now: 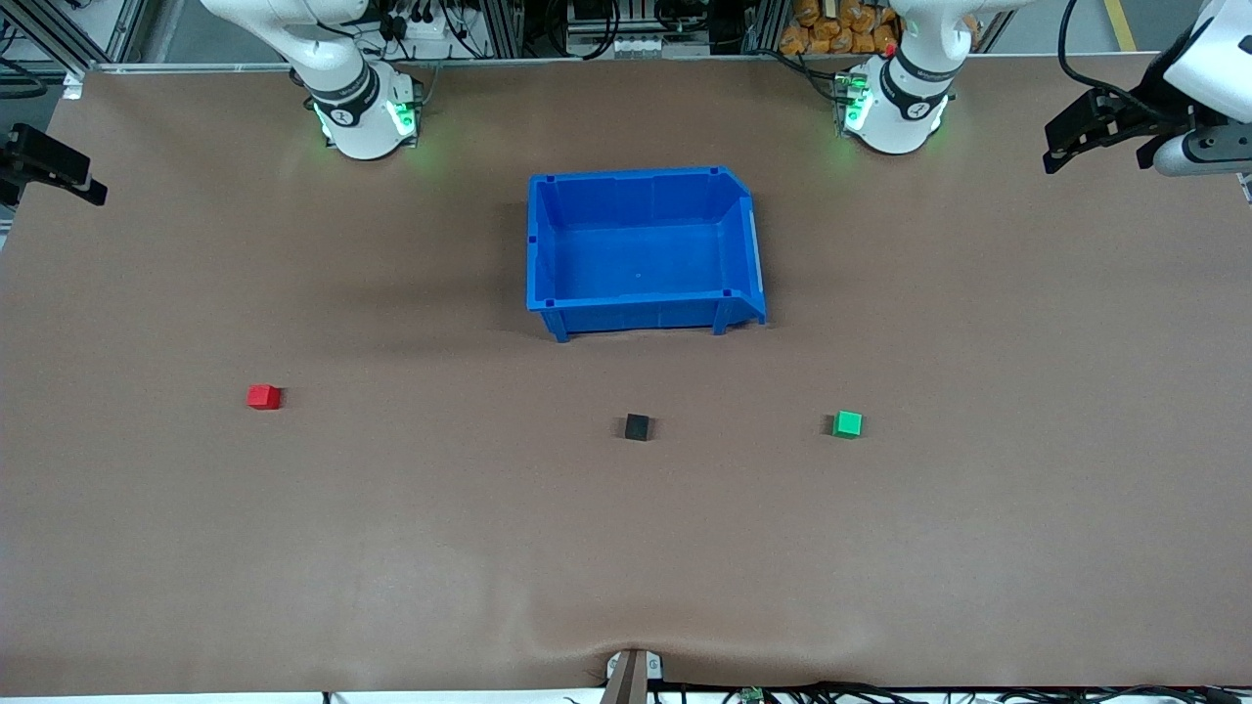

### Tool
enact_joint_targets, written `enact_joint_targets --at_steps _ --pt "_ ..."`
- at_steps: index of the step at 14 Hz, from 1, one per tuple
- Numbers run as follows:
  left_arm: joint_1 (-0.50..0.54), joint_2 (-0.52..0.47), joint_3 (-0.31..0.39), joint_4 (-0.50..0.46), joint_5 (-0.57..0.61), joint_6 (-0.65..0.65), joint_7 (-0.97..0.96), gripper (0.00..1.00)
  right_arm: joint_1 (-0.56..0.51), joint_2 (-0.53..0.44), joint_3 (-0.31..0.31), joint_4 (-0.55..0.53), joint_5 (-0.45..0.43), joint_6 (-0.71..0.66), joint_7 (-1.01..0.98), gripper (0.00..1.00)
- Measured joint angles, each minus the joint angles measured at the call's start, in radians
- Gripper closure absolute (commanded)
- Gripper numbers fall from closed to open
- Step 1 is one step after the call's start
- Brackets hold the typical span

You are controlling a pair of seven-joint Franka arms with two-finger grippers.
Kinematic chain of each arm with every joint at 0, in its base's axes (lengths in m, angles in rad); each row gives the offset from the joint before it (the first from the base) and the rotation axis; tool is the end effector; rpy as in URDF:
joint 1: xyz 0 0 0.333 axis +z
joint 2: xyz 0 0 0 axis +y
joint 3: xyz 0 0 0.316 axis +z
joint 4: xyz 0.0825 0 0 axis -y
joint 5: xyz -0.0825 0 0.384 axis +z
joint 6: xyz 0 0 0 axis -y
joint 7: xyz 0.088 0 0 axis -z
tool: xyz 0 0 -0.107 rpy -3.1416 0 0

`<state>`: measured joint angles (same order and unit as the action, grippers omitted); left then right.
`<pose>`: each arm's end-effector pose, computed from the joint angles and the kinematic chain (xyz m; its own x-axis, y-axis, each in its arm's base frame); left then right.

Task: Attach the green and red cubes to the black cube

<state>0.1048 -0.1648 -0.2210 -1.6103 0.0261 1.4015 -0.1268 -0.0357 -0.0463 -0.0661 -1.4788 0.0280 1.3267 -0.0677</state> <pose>0.4806 -0.0639 0.6754 0.9990 0.0195 -0.0395 0.0168 -0.9976 -0.0674 0.5106 -0.0496 0.6714 0.9943 -0.0264 -0.1033 -0.0305 -0.9988 -0.0379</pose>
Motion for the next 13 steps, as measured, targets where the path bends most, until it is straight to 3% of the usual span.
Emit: enact_joint_targets --at_steps 13 --pt "-0.006 0.046 -0.045 0.0 0.0 0.006 -0.086 0.0 -0.001 0.055 -0.001 -0.011 0.0 0.019 0.0 0.0"
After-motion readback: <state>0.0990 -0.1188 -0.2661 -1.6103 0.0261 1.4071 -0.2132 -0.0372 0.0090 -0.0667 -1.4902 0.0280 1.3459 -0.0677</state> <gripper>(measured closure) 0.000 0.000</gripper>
